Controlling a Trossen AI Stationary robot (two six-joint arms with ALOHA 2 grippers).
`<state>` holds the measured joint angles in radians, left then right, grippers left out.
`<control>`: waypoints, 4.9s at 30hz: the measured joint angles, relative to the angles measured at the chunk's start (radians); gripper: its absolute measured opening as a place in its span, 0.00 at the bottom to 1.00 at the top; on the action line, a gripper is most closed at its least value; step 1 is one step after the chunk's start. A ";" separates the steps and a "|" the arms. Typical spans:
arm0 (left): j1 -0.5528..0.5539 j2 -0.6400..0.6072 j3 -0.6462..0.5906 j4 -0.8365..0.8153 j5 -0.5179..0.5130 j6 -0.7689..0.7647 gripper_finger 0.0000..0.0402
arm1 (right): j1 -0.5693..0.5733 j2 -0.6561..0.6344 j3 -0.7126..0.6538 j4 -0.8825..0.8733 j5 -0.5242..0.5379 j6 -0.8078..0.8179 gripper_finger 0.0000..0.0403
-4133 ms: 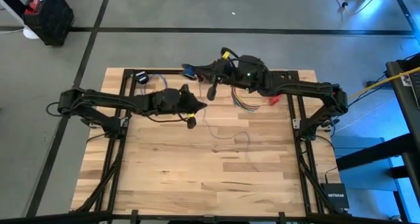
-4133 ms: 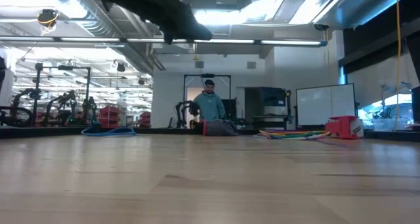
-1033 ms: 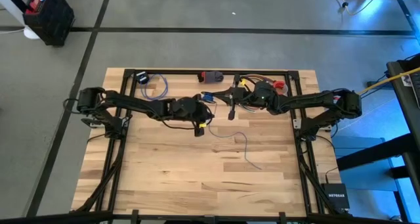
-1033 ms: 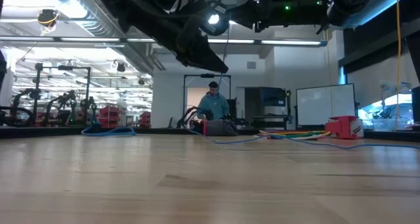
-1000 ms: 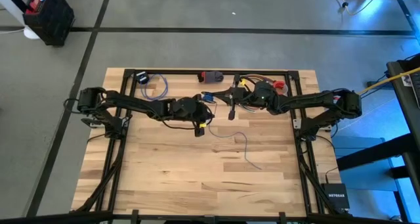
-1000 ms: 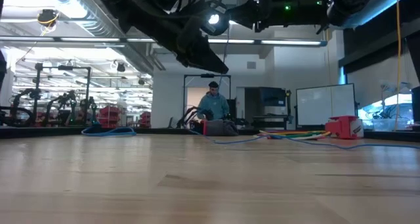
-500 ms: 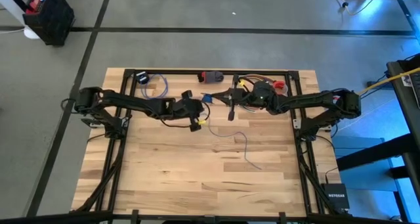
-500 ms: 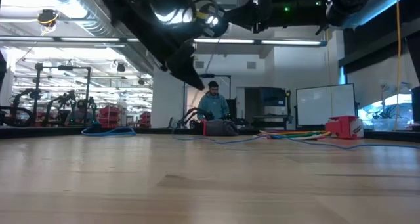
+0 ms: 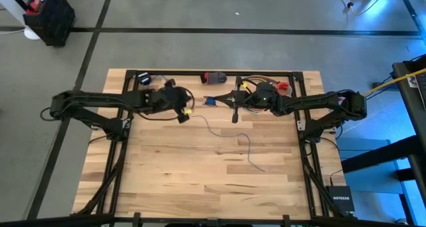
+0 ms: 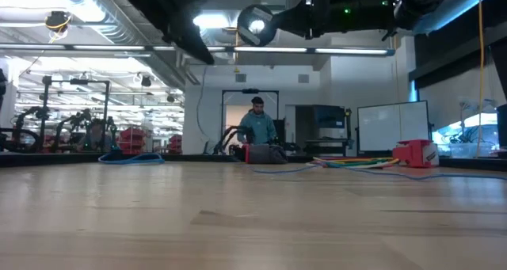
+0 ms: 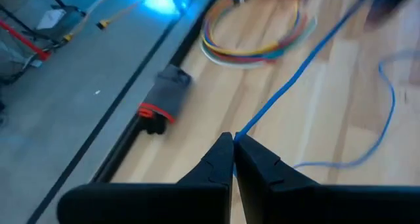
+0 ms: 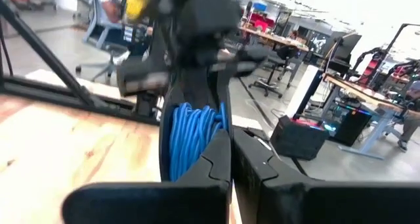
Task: Coil cords
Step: Coil the blue wire on the black spool
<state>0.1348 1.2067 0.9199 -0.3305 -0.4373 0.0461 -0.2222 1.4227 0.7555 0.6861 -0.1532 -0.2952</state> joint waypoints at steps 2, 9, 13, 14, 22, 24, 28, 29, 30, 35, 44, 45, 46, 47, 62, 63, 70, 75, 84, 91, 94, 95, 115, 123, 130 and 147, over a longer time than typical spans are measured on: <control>0.010 -0.031 0.000 0.002 0.006 -0.020 0.01 | 0.000 0.000 0.000 -0.013 0.001 -0.027 0.01; 0.017 -0.050 0.000 0.044 0.085 -0.113 0.01 | 0.000 0.018 0.000 -0.063 0.070 -0.095 0.01; 0.012 -0.033 0.000 0.130 0.153 -0.170 0.01 | -0.001 0.074 0.001 -0.048 0.123 -0.129 0.01; 0.009 -0.027 0.000 0.149 0.167 -0.177 0.01 | -0.001 0.088 0.004 -0.047 0.150 -0.135 0.01; -0.026 0.091 0.000 0.335 0.198 -0.208 0.01 | 0.001 0.168 0.065 -0.053 0.223 -0.100 0.01; -0.032 0.131 -0.001 0.390 0.195 -0.208 0.01 | 0.001 0.177 0.070 -0.060 0.228 -0.084 0.01; -0.035 0.195 -0.002 0.486 0.188 -0.207 0.01 | 0.000 0.180 0.070 -0.072 0.255 -0.072 0.01; -0.034 0.207 -0.002 0.502 0.188 -0.207 0.01 | 0.000 0.180 0.070 -0.072 0.257 -0.071 0.01; -0.033 0.218 -0.002 0.513 0.187 -0.204 0.01 | 0.000 0.181 0.069 -0.072 0.258 -0.071 0.01; -0.028 0.244 0.000 0.530 0.173 -0.178 0.01 | -0.001 0.183 0.069 -0.082 0.272 -0.067 0.01; -0.030 0.245 0.004 0.575 0.194 -0.165 0.06 | -0.001 0.183 0.071 -0.072 0.293 -0.063 0.01; -0.033 0.245 0.004 0.575 0.199 -0.170 0.08 | -0.001 0.183 0.071 -0.073 0.293 -0.063 0.01; -0.034 0.245 0.004 0.574 0.205 -0.172 0.11 | -0.001 0.183 0.071 -0.071 0.293 -0.063 0.01; -0.035 0.245 0.004 0.573 0.215 -0.174 0.13 | -0.001 0.183 0.071 -0.071 0.293 -0.063 0.01; -0.102 0.134 0.002 0.477 0.207 -0.125 0.29 | -0.001 0.183 0.071 -0.086 0.293 -0.064 0.01; -0.108 0.118 0.002 0.448 0.204 -0.127 0.29 | -0.001 0.183 0.071 -0.088 0.293 -0.064 0.01; -0.144 0.069 -0.001 0.204 0.134 -0.195 0.29 | -0.001 0.183 0.071 -0.086 0.293 -0.044 0.01; -0.156 0.124 -0.085 0.300 0.132 -0.196 0.29 | -0.001 0.182 0.071 -0.085 0.282 -0.042 0.02; -0.141 0.311 -0.170 0.550 0.132 -0.096 0.29 | -0.001 0.182 0.071 -0.083 0.274 -0.042 0.02; -0.110 0.398 -0.153 0.565 0.093 -0.038 0.29 | -0.001 0.181 0.071 -0.083 0.273 -0.048 0.02; -0.107 0.393 -0.152 0.567 0.093 -0.038 0.29 | -0.001 0.181 0.070 -0.086 0.273 -0.049 0.02; -0.107 0.389 -0.152 0.566 0.093 -0.038 0.29 | -0.001 0.181 0.070 -0.087 0.273 -0.049 0.02; -0.085 0.373 -0.151 0.549 0.094 -0.038 0.02 | -0.001 0.181 0.070 -0.083 0.248 -0.036 0.02; -0.044 0.397 -0.151 0.498 0.093 -0.052 0.01 | 0.000 0.168 0.069 -0.024 0.117 0.052 0.02; -0.049 0.365 -0.152 0.224 0.002 -0.117 0.01 | 0.000 0.054 0.069 -0.163 0.115 0.025 0.02; -0.076 0.004 -0.199 0.088 -0.020 -0.165 0.01 | 0.000 -0.004 0.069 -0.394 0.116 -0.130 0.02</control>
<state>0.0589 1.2111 0.7212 -0.2426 -0.4577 -0.1186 -0.2222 1.4192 0.8249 0.2920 -0.0376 -0.4254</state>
